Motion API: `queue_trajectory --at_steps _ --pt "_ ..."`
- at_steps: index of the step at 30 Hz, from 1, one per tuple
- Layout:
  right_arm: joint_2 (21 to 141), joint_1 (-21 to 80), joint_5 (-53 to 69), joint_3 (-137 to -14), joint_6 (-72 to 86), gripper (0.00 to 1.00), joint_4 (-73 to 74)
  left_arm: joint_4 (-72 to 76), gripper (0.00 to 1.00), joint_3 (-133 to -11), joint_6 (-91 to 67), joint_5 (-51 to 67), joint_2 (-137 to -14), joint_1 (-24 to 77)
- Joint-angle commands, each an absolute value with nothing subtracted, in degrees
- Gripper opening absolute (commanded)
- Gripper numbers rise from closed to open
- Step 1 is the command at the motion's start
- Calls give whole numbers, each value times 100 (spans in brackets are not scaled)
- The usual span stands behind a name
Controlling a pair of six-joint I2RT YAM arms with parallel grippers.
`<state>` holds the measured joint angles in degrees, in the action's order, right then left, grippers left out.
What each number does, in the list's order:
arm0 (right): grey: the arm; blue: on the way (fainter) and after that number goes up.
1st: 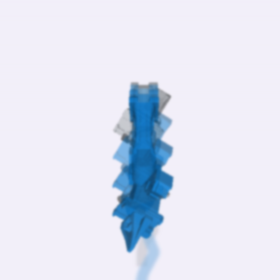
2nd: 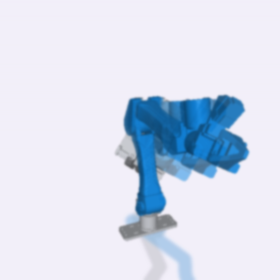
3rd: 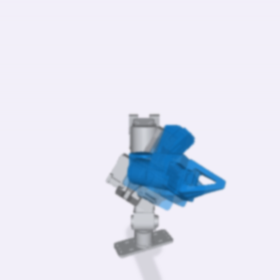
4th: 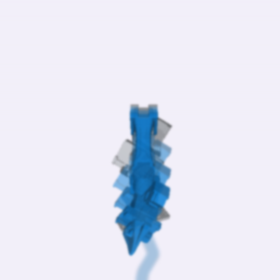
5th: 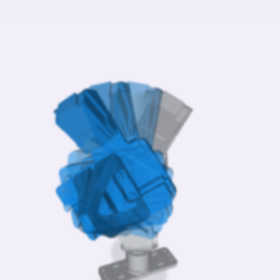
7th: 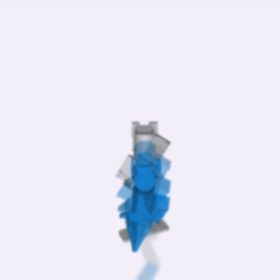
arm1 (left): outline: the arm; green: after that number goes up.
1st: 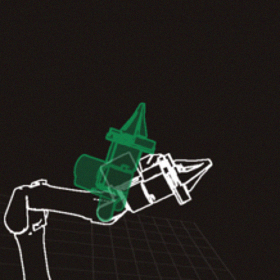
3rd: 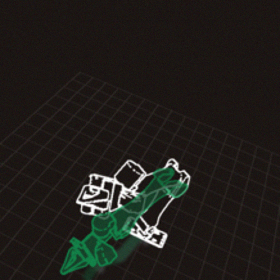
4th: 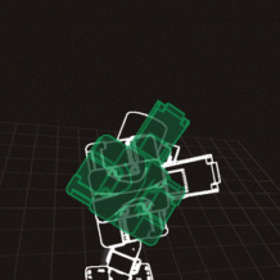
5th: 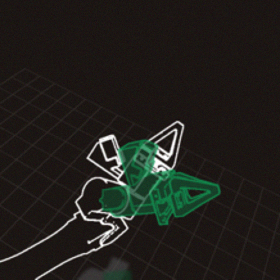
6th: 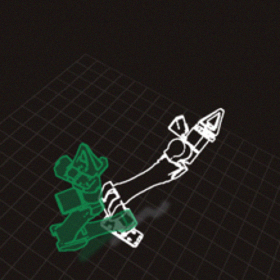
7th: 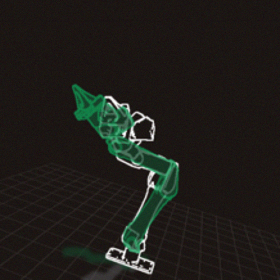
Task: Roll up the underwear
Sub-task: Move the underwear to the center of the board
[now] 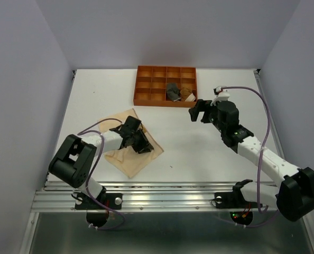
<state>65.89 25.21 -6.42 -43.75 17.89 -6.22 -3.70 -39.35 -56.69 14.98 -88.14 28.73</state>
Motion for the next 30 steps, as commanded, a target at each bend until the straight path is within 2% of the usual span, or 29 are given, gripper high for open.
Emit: queue_trajectory --at_steps 1,5,7,17,20,21,24,26,29,30 --pt "6706 2522 -177 -4254 2013 100 -1142 -1143 37 -3840 -5811 1266 -9491 3698" --pt "6733 2584 158 -4201 1890 100 -1081 -1090 35 -4683 -5388 1669 -10641 4560" --pt "6671 2646 193 -4105 1750 100 -1064 -1046 34 -5193 -5186 1740 -10714 4851" --pt "6047 3110 203 -4131 1301 100 -484 -2749 43 -6863 -4614 99 -9511 4869" --pt "5968 3655 35 -4227 1143 100 -159 -3557 46 -7127 -4869 -1096 -9063 4764" --pt "5994 3813 9 -4271 1073 100 -19 -3777 52 -7137 -5121 -1316 -8957 4590" --pt "6073 4524 -464 -4298 959 100 263 -4113 52 -6596 -5273 -1415 -8360 4027" --pt "6143 4946 -702 -4280 809 100 404 -4096 52 -6137 -5370 -1319 -7808 3237" --pt "6711 5877 -1027 -4473 660 100 869 -4008 52 -5398 -5291 -1292 -7358 2270" --pt "6950 6524 -1237 -4569 624 100 1001 -3956 52 -5196 -5221 -1275 -7330 2102"
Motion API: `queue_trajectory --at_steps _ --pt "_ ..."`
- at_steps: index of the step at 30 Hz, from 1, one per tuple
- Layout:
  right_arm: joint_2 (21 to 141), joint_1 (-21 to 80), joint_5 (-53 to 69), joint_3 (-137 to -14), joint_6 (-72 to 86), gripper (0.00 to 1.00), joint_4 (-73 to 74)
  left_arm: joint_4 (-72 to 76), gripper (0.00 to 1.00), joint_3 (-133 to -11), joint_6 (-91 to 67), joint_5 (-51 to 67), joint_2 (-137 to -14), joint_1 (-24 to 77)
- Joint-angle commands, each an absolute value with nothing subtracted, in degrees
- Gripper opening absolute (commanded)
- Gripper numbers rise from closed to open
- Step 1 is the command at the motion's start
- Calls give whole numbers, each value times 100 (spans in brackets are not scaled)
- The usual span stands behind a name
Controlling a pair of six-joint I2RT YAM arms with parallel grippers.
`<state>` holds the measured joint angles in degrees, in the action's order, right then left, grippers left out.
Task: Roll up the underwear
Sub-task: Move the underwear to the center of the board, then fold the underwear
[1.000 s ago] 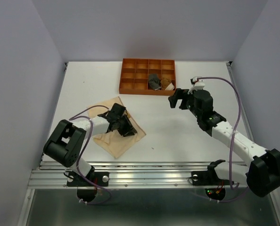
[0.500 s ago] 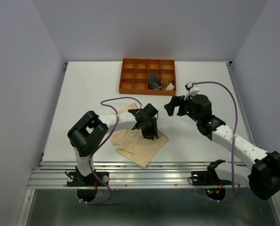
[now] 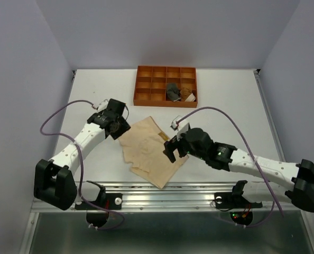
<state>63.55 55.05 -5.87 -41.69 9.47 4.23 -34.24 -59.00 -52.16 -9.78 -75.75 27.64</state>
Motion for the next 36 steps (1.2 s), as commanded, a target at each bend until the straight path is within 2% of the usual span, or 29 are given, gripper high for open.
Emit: queue_trajectory --at_steps 1,3,7,14,17,19,21,23,24,25,26,27,30,33,34,36 --pt "7170 6852 -1474 -4779 494 100 1246 -3833 52 -5142 -5125 -1248 -7339 1874" --pt "7827 7633 -2046 -5000 457 100 1597 -3683 52 -4984 -5036 -1161 -7505 1732" --pt "8637 8242 -2416 -5440 483 100 1968 -3105 50 -4747 -4878 -660 -7936 1565" --pt "9562 8797 -2768 -5669 193 100 1986 -2541 47 -4149 -5053 -414 -8165 1564" --pt "9825 8859 -2804 -5713 158 94 1995 -2234 44 -3868 -5168 -290 -8226 1564" --pt "9914 8859 -2847 -5722 132 86 1995 -2136 42 -3797 -5203 -316 -8305 1573" --pt "10054 8859 -2970 -5730 105 83 1986 -2101 41 -3779 -5221 -273 -8411 1565" --pt "10107 8859 -3015 -5748 106 72 1969 -2022 36 -3762 -5238 -255 -8455 1582" --pt "10116 8859 -3084 -5739 114 67 1951 -1987 27 -3762 -5247 -264 -8455 1591" --pt "10108 8859 -3111 -5713 140 53 1873 -1978 14 -3770 -5256 -272 -8455 1591" --pt "10090 8859 -3137 -5704 158 46 1829 -1986 0 -3779 -5265 -264 -8455 1600" --pt "10072 8859 -3120 -5678 176 40 1793 -2004 0 -3805 -5247 -272 -8455 1608" --pt "9976 8859 -3103 -5546 193 31 1591 -2232 0 -3902 -5291 -465 -8376 1617" --pt "9844 8859 -3059 -5389 176 17 1328 -2504 0 -3972 -5361 -650 -8183 1617" --pt "9800 8859 -3067 -5353 211 8 1171 -2601 0 -4042 -5370 -676 -8130 1617" --pt "9616 8859 -3050 -5265 237 5 1047 -2733 0 -4148 -5361 -694 -7981 1626"
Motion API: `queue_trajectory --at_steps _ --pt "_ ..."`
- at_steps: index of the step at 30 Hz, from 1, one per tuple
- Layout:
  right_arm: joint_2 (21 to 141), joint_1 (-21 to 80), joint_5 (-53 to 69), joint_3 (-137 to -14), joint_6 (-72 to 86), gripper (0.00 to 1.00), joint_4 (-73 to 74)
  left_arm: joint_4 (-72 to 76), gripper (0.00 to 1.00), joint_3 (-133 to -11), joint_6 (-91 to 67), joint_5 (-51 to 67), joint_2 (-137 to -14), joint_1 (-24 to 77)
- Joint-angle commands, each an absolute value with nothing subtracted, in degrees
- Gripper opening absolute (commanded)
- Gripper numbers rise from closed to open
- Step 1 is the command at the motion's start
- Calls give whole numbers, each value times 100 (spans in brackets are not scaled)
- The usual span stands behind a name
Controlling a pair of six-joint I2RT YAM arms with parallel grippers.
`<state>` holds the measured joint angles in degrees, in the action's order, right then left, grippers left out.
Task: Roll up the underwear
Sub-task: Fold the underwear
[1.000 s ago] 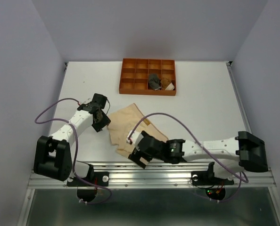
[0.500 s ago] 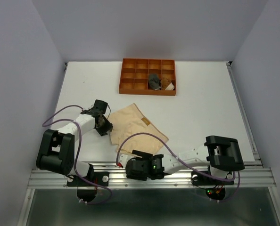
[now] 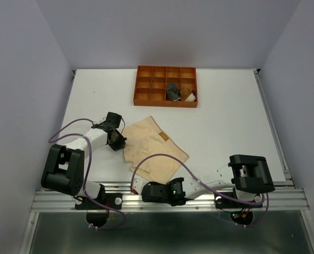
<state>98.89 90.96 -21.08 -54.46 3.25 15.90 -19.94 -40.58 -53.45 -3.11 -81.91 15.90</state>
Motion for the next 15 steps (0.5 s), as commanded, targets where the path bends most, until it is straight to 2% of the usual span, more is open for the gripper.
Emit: queue_trajectory --at_steps 1,13,15 --pt "9554 8859 -3059 -5230 272 1 907 -2907 0 -4192 -5370 -712 -7937 1635" --pt "8702 8745 -2865 -4904 185 1 554 -3296 0 -4456 -5335 -703 -7699 1644" --pt "8692 8745 -2734 -4782 -192 11 510 -3270 0 -4456 -5326 -677 -7690 1652"
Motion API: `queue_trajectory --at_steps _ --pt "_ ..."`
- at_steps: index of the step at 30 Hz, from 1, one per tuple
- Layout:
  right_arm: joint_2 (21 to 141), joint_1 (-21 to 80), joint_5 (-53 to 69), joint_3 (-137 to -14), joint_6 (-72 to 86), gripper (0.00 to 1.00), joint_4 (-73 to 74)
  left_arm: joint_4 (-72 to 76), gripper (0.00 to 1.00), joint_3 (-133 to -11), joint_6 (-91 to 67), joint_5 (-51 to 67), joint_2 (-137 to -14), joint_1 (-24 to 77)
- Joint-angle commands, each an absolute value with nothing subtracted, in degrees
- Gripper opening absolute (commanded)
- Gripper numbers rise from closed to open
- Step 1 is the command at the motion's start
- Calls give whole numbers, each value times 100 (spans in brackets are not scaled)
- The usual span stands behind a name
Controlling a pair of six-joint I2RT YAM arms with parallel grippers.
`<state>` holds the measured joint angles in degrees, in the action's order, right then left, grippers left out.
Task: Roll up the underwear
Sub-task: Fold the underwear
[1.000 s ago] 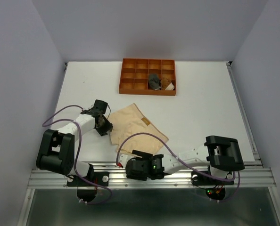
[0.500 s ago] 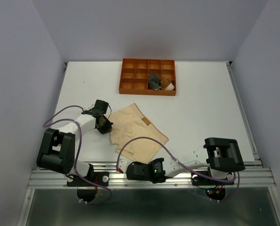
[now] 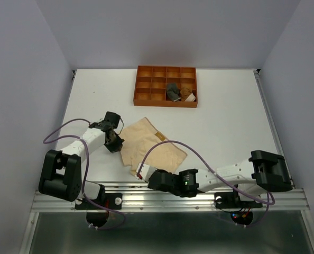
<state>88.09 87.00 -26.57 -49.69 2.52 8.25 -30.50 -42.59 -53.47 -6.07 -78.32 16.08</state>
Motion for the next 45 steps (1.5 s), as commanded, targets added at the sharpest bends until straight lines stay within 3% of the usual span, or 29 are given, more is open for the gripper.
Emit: queue_trajectory --at_steps 1,4,8,15,19,22,25,26,28,34,45 --pt "8701 8745 -2690 -4738 -272 24 527 -3278 0 -4465 -5326 -703 -7690 1652" --pt "8789 8745 -2470 -4658 -597 41 650 -3305 0 -4500 -5309 -747 -7725 1652" --pt "8921 8745 -2136 -4658 -852 53 729 -3322 0 -4526 -5291 -730 -7822 1652" --pt "9158 8745 -1617 -4658 -940 53 853 -3357 0 -4632 -5221 -756 -8007 1652" --pt "9395 8745 -2047 -4658 -949 55 853 -3375 0 -4693 -5212 -747 -8068 1644" --pt "9580 8745 -2320 -4684 -932 54 853 -3392 0 -4702 -5186 -738 -8077 1644" --pt "9642 8745 -2608 -4702 -862 42 687 -3454 0 -4746 -5168 -765 -8112 1635" --pt "9589 8745 -2680 -4685 -853 24 625 -3480 0 -4763 -5177 -765 -8112 1643" --pt "9510 8692 -2699 -4641 -835 11 467 -3489 0 -4781 -5159 -773 -8104 1644" --pt "8966 8491 -1761 -4623 -572 4 334 -3813 0 -5018 -5159 -896 -8086 1652" --pt "8245 7463 -54 -4167 386 4 27 -4983 0 -5862 -5599 -1450 -8015 1652"
